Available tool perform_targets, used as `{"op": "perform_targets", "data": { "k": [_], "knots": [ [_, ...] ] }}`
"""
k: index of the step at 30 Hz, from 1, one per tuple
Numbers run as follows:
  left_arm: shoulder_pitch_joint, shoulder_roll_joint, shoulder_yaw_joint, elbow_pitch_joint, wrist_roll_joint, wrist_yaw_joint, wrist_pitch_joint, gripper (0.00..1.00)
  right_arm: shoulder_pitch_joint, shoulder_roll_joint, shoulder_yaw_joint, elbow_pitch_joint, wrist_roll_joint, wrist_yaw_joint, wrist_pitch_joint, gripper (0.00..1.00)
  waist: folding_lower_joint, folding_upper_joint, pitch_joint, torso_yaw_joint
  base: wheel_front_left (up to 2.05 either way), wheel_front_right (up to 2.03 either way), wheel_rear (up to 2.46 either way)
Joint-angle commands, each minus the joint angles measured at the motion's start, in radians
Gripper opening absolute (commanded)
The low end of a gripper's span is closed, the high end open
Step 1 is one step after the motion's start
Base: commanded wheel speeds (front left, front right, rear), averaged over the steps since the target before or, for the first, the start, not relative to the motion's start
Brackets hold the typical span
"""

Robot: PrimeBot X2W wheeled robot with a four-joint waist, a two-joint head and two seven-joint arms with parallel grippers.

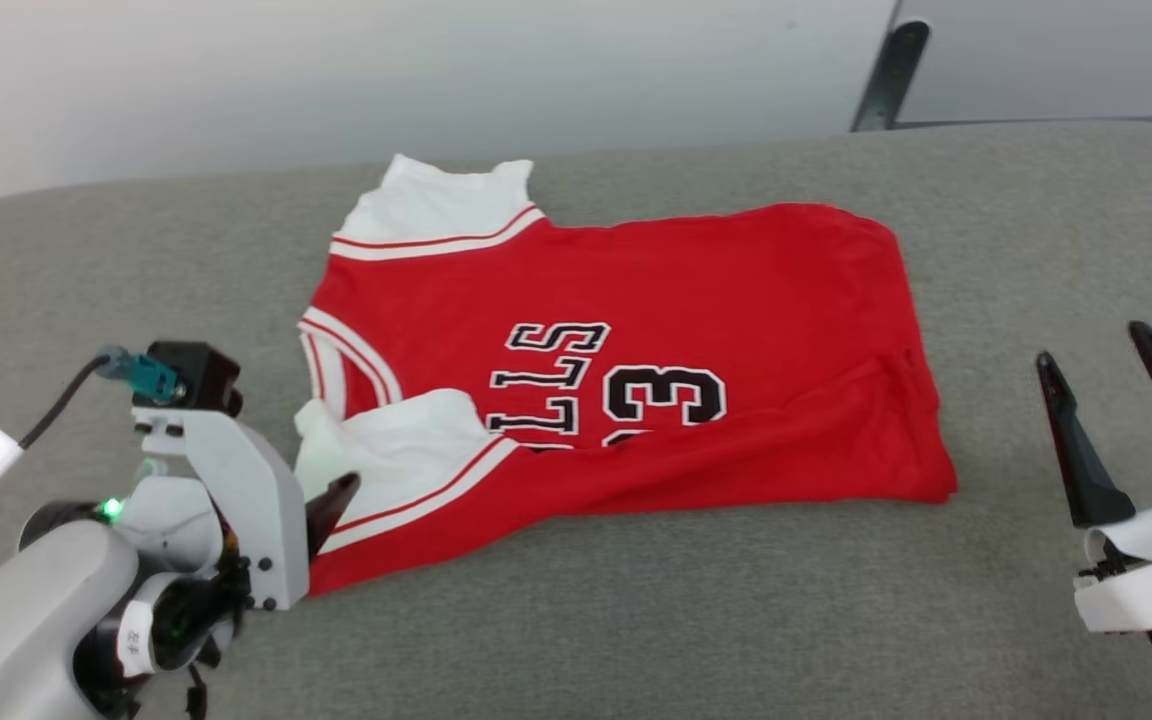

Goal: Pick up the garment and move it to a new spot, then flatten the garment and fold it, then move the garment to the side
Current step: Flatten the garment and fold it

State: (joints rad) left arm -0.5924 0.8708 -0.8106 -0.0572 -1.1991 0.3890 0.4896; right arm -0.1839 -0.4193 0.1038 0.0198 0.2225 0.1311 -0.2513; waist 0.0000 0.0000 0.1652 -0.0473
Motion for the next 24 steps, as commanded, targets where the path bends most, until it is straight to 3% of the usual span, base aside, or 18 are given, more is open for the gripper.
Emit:
{"op": "perform_targets", "data": {
  "k": [1, 9, 15, 23, 24],
  "knots": [
    [0.011, 0.008, -0.001, 0.005, -0.014, 0.012, 0.019, 1.00, 0.020, 0.019, -0.019, -0.012, -0.010, -0.001, -0.005, 1.00, 0.0000, 0.0000, 0.010, -0.023, 0.00, 0.00, 0.00],
    [0.003, 0.039, -0.019, 0.072, -0.051, 0.077, 0.142, 1.00, 0.080, 0.087, -0.093, -0.065, -0.026, -0.001, -0.009, 1.00, 0.0000, 0.0000, 0.040, -0.066, 0.00, 0.00, 0.00],
    [0.001, 0.021, -0.033, 0.165, -0.087, 0.082, 0.206, 1.00, 0.102, 0.117, -0.133, -0.102, -0.018, -0.001, -0.010, 1.00, 0.0000, 0.0000, 0.064, -0.091, 0.00, 0.00, 0.00],
    [-0.013, -0.055, -0.032, 0.273, -0.126, 0.051, 0.227, 1.00, 0.110, 0.131, -0.149, -0.117, -0.003, -0.001, -0.005, 1.00, 0.0000, 0.0000, 0.084, -0.104, 0.00, 0.00, 0.00],
    [-0.018, -0.063, -0.032, 0.283, -0.126, 0.044, 0.225, 0.91, 0.110, 0.131, -0.149, -0.118, -0.003, -0.001, -0.003, 1.00, 0.0000, 0.0000, 0.085, -0.104, 0.00, 0.00, 0.00]
  ]
}}
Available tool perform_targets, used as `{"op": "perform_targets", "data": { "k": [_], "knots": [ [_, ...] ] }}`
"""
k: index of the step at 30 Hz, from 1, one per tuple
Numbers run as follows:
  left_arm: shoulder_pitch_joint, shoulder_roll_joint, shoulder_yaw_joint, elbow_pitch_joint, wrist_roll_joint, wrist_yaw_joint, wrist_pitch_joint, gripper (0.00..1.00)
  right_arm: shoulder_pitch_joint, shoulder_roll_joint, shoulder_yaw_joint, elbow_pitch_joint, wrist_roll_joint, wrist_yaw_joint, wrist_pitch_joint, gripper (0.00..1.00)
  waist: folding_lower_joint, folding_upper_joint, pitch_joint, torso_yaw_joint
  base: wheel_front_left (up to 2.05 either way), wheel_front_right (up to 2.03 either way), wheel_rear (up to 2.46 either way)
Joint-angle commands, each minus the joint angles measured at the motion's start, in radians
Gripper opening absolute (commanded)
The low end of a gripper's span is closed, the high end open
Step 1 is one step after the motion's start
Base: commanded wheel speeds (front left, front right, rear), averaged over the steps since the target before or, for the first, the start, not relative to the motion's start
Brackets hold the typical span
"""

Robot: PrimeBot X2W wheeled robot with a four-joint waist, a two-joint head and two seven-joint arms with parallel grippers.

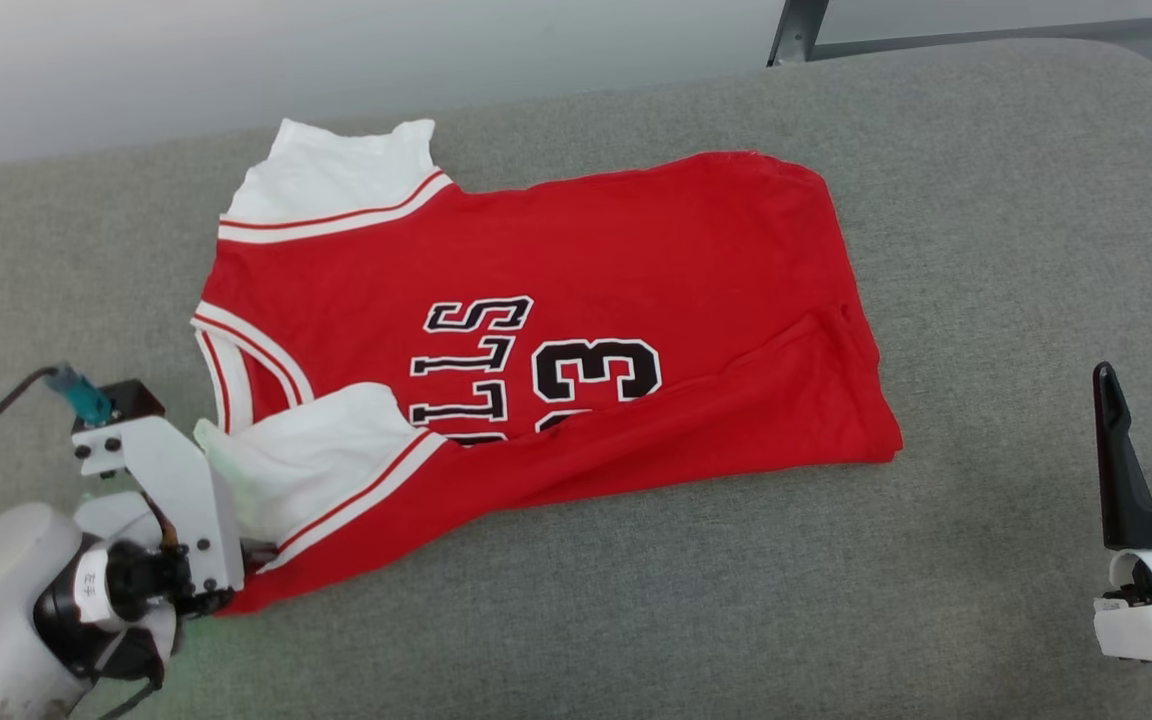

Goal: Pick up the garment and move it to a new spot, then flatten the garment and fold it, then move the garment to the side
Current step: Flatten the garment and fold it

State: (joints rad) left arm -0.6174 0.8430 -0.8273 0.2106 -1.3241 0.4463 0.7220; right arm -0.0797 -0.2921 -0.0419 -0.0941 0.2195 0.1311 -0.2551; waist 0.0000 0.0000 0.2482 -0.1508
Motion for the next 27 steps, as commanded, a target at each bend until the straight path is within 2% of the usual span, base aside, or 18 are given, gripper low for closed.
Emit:
{"op": "perform_targets", "data": {
  "k": [1, 2, 3, 7, 13, 20, 27],
  "knots": [
    [0.003, -0.041, -0.016, 0.023, -0.001, -0.019, -0.006, 0.65, 0.005, 0.005, -0.003, -0.006, 0.003, -0.001, 0.003, 1.00, 0.0000, 0.0000, 0.003, 0.000, 0.00, 0.00, 0.00],
    [0.001, -0.046, -0.018, 0.028, -0.003, -0.030, -0.003, 0.18, 0.005, 0.005, -0.001, -0.007, 0.007, -0.001, 0.007, 1.00, 0.0000, 0.0000, 0.004, 0.001, 0.00, 0.00, 0.00],
    [-0.003, -0.049, -0.021, 0.034, -0.004, -0.035, 0.003, 0.00, 0.005, 0.003, 0.002, -0.007, 0.009, -0.001, 0.009, 1.00, 0.0000, 0.0000, 0.005, 0.002, 0.00, 0.00, 0.00],
    [-0.032, -0.039, -0.007, 0.047, 0.013, -0.059, -0.015, 0.00, 0.010, -0.009, 0.013, -0.006, 0.030, -0.001, 0.031, 1.00, 0.0000, 0.0000, 0.009, 0.008, 0.00, 0.00, 0.00],
    [-0.074, -0.032, -0.001, 0.034, 0.053, -0.070, -0.047, 0.00, 0.010, -0.028, 0.043, 0.009, 0.078, -0.001, 0.119, 1.00, 0.0000, 0.0000, 0.015, 0.024, 0.00, 0.00, 0.00],
    [-0.125, -0.055, -0.017, 0.028, 0.102, -0.095, -0.074, 0.00, -0.037, -0.088, 0.102, 0.062, 0.181, -0.001, 0.345, 1.00, 0.0000, 0.0000, 0.020, 0.056, 0.00, 0.00, 0.00],
    [-0.170, -0.103, -0.036, 0.050, 0.139, -0.125, -0.098, 0.00, -0.126, -0.160, 0.172, 0.127, 0.310, -0.001, 0.586, 1.00, 0.0000, 0.0000, 0.031, 0.099, 0.00, 0.00, 0.00]
  ]
}}
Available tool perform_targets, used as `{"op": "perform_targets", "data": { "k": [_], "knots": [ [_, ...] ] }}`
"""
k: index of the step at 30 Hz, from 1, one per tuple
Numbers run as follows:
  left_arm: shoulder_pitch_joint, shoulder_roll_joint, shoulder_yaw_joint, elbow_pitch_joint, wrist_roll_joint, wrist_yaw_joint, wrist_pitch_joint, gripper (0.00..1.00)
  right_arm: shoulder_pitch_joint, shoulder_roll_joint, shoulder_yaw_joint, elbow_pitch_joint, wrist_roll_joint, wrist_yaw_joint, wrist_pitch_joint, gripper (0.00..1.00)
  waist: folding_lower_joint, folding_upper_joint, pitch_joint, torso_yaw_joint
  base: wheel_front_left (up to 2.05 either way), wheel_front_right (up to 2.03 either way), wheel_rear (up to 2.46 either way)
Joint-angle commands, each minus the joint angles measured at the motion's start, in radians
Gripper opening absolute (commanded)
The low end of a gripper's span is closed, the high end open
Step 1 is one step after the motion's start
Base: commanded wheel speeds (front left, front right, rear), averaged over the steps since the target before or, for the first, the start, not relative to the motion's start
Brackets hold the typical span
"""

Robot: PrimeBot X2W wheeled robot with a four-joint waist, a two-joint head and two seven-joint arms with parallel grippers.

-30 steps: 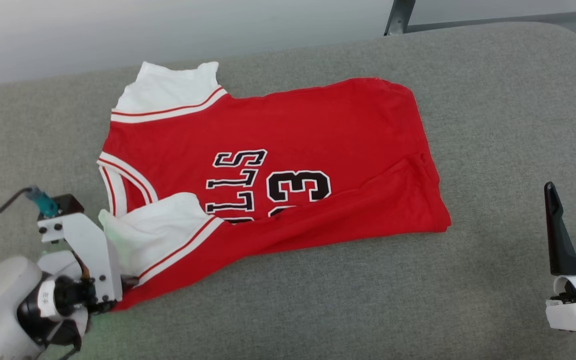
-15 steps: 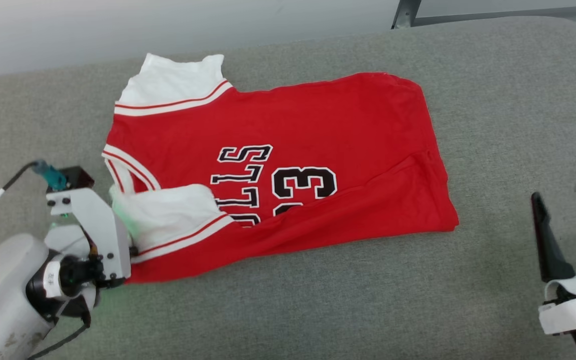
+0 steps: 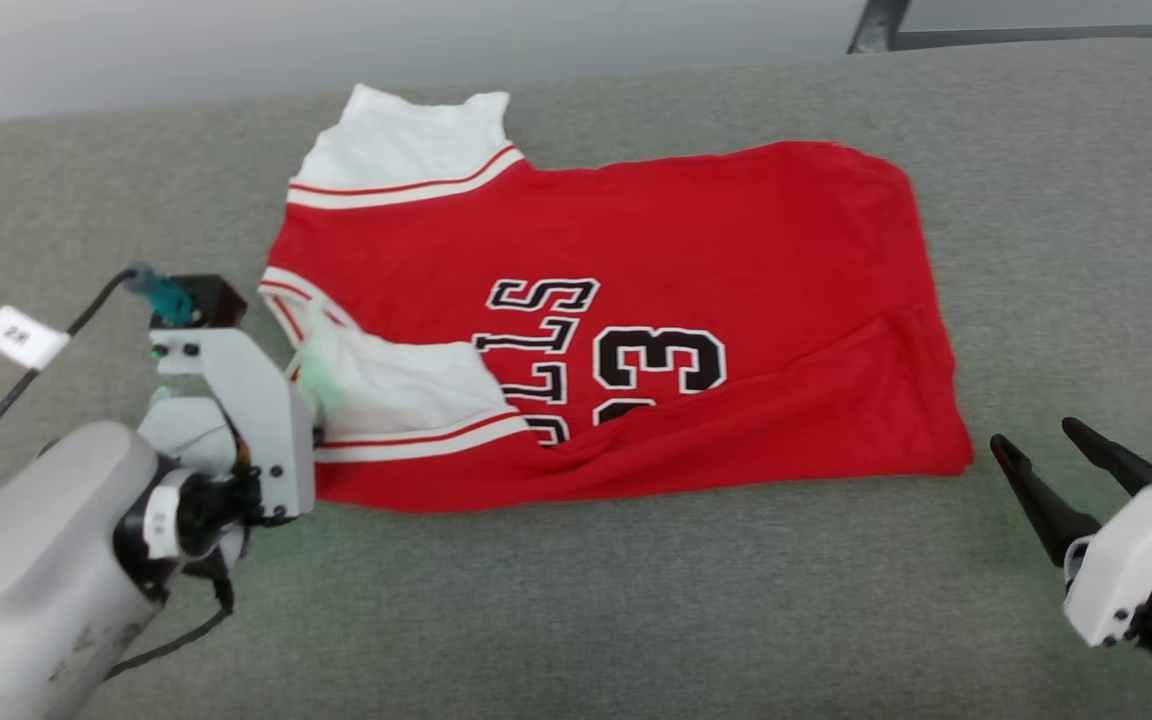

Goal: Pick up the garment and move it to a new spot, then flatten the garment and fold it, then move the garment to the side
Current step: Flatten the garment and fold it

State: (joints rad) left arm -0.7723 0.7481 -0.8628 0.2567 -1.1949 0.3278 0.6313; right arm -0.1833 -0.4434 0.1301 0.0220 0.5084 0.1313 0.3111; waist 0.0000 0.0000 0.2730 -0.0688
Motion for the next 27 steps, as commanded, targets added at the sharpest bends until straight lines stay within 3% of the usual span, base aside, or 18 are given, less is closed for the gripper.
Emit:
{"op": "perform_targets", "data": {
  "k": [1, 7, 16, 17, 18, 27],
  "knots": [
    [-0.021, -0.016, -0.004, 0.009, 0.011, -0.013, -0.008, 0.00, -0.034, -0.018, 0.012, 0.023, 0.031, -0.001, 0.047, 1.00, 0.0000, 0.0000, 0.008, 0.024, 0.00, 0.00, 0.00],
    [-0.052, -0.062, -0.016, 0.040, 0.025, -0.038, -0.016, 0.00, -0.113, -0.052, 0.068, 0.099, 0.083, -0.001, 0.188, 1.00, 0.0000, 0.0000, 0.023, 0.066, 0.00, 0.00, 0.00],
    [-0.090, -0.112, -0.019, 0.105, 0.025, -0.082, -0.035, 0.00, -0.219, -0.035, 0.179, 0.212, 0.106, 0.000, 0.322, 1.00, 0.0000, 0.0000, 0.039, 0.104, 0.00, 0.00, 0.00],
    [-0.091, -0.117, -0.017, 0.112, 0.023, -0.084, -0.035, 0.00, -0.225, -0.036, 0.193, 0.223, 0.110, 0.000, 0.331, 0.41, 0.0000, 0.0000, 0.039, 0.107, 0.00, 0.00, 0.00],
    [-0.091, -0.121, -0.016, 0.120, 0.021, -0.089, -0.038, 0.00, -0.234, -0.038, 0.205, 0.230, 0.113, 0.000, 0.333, 0.00, 0.0000, 0.0000, 0.039, 0.109, 0.00, 0.00, 0.00],
    [-0.099, -0.117, -0.007, 0.168, 0.015, -0.114, -0.051, 0.00, -0.275, -0.095, 0.215, 0.242, 0.165, -0.001, 0.348, 0.00, 0.0000, 0.0000, 0.033, 0.111, 0.00, 0.00, 0.00]
  ]
}}
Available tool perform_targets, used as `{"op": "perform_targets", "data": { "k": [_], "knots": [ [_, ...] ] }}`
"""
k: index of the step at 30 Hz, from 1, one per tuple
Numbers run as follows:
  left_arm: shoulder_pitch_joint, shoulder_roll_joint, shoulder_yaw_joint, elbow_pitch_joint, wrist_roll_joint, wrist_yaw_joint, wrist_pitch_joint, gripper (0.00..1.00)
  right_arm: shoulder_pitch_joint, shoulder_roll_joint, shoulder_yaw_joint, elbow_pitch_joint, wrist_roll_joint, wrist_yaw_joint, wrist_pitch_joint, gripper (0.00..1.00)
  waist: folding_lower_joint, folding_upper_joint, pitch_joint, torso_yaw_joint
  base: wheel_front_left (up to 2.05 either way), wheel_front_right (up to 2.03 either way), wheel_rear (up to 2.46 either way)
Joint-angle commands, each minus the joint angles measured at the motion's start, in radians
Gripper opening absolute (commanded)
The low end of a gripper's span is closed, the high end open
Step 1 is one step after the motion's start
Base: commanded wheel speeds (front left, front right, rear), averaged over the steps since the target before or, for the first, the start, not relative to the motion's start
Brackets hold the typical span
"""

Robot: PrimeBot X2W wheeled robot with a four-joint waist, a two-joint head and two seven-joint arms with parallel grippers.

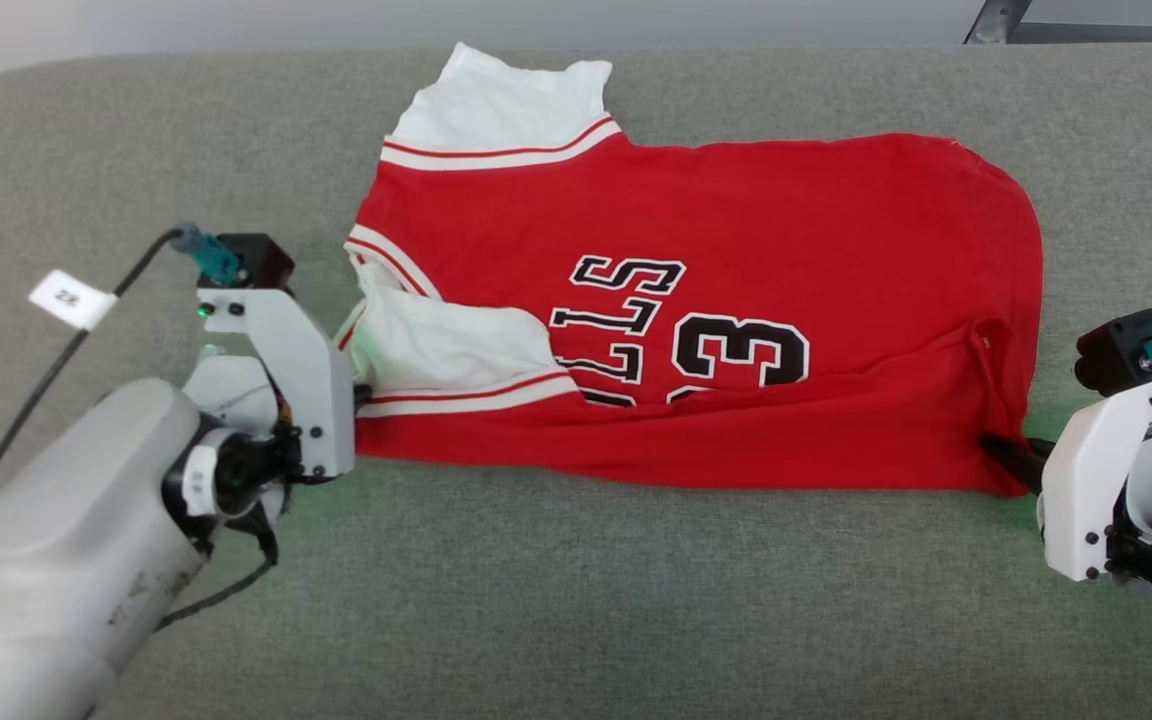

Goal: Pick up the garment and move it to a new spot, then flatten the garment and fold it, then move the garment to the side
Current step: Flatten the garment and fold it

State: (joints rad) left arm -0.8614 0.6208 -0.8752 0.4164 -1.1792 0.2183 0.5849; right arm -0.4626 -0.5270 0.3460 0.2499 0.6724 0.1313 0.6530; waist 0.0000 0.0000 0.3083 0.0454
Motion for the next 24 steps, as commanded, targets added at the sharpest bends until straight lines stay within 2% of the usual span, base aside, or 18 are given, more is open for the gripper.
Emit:
{"op": "perform_targets", "data": {
  "k": [1, 13, 19, 24],
  "knots": [
    [-0.008, 0.014, 0.007, 0.009, -0.003, -0.004, -0.005, 0.00, -0.001, -0.018, -0.007, 0.013, 0.003, -0.001, 0.001, 0.00, 0.0000, 0.0000, -0.004, -0.004, 0.00, 0.00, 0.00],
    [0.047, 0.074, 0.007, -0.050, -0.023, 0.032, 0.037, 0.00, 0.041, -0.062, -0.026, -0.049, 0.059, -0.001, 0.040, 0.00, 0.0000, 0.0000, -0.056, -0.004, 0.00, 0.00, 0.00],
    [0.097, 0.124, 0.005, -0.141, -0.041, 0.076, 0.069, 0.00, 0.100, -0.091, -0.043, -0.118, 0.100, -0.001, 0.084, 0.00, 0.0000, 0.0000, -0.089, 0.006, 0.00, 0.00, 0.00],
    [0.142, 0.176, 0.005, -0.238, -0.050, 0.128, 0.093, 0.00, 0.158, -0.119, -0.068, -0.174, 0.111, -0.001, 0.131, 0.00, 0.0000, 0.0000, -0.105, 0.015, 0.00, 0.00, 0.00]
  ]
}}
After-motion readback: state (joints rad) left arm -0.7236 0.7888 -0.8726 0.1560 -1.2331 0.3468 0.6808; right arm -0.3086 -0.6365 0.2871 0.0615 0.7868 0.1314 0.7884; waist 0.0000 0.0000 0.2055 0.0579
